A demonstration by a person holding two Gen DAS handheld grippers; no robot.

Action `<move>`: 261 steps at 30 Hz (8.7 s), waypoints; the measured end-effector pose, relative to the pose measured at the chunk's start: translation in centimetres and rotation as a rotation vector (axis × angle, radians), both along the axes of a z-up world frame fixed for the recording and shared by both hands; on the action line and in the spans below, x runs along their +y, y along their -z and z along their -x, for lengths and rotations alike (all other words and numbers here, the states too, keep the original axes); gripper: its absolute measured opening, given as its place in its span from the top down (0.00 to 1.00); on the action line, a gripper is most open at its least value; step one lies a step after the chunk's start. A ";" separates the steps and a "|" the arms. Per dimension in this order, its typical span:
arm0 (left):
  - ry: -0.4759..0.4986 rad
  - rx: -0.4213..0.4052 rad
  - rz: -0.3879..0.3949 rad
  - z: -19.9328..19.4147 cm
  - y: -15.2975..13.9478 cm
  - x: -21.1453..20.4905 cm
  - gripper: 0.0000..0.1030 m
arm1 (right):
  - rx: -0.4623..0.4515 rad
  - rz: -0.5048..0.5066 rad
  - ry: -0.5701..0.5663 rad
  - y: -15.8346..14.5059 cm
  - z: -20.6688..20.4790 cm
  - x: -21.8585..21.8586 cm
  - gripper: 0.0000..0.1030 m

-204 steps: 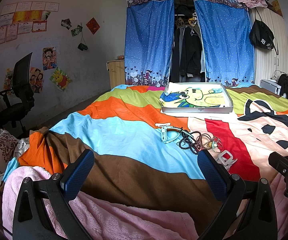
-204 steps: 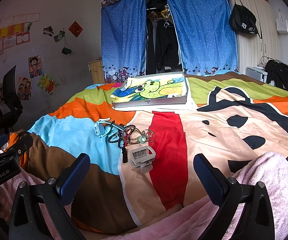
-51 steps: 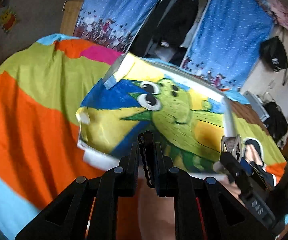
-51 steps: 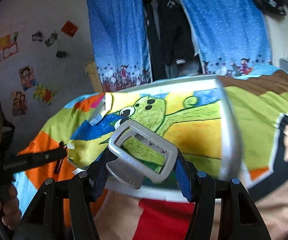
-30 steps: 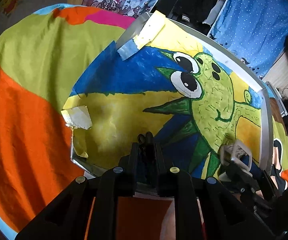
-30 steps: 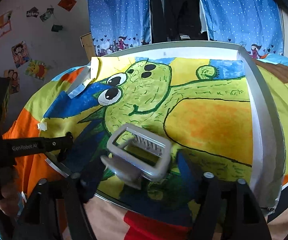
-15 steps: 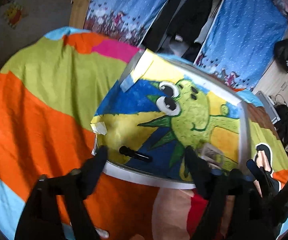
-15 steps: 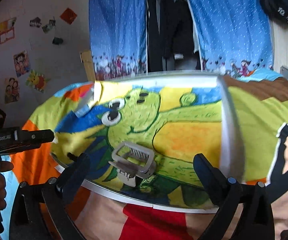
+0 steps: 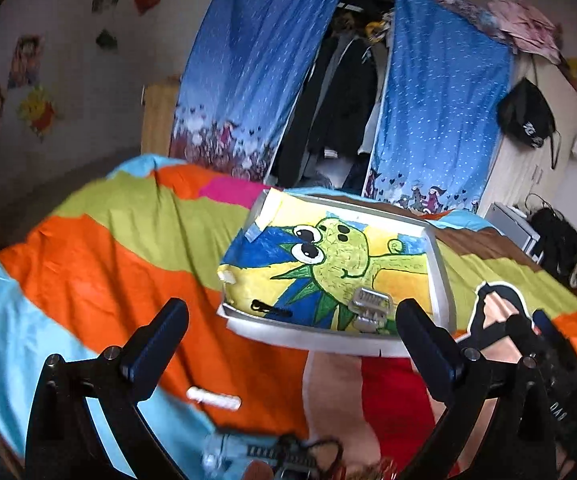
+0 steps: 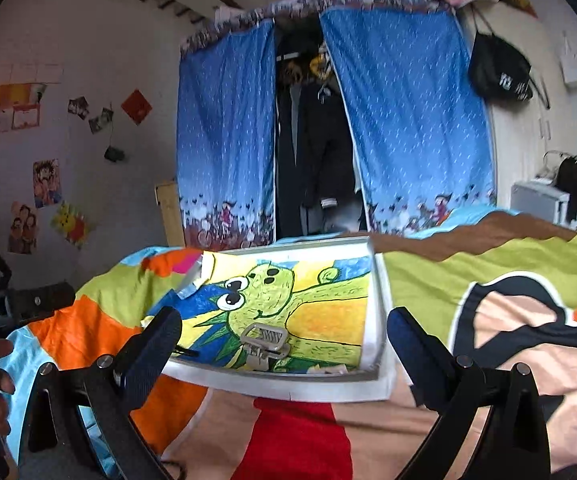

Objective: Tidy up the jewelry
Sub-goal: 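Withdraw the right tool and bring both tools back to the jewelry, then grasp the light blue watch with the left tool while the right tool grasps a metal hoop bangle, then carry the watch with the left tool while the right tool carries the bangle onto the tray, then withdraw both tools from the tray back toward the jewelry pile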

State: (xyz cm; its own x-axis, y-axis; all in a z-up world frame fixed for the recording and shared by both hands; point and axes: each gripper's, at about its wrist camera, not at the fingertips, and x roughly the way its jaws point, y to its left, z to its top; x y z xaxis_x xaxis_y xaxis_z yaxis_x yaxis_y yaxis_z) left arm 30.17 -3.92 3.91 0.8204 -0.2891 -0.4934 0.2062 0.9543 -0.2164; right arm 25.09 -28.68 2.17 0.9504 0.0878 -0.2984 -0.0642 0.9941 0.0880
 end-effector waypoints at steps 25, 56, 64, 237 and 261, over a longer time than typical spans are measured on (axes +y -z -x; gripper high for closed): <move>-0.043 0.056 -0.116 19.6 2.6 4.9 0.01 | 0.092 -0.062 -0.015 0.6 18.5 2.2 0.00; -0.050 0.473 -0.083 10.9 9.9 7.0 0.01 | 0.701 -0.055 -0.123 9.4 7.8 3.1 0.00; -0.046 0.478 -0.087 8.3 11.5 6.3 0.02 | 0.687 -0.078 -0.128 10.1 5.1 2.3 0.09; -0.094 -0.072 -0.096 15.7 0.1 3.1 0.02 | -0.021 -0.016 -0.036 -0.9 13.1 0.0 0.00; 0.003 0.160 -0.161 19.5 6.0 2.6 0.02 | 0.255 0.005 -0.032 2.7 15.7 1.8 0.00</move>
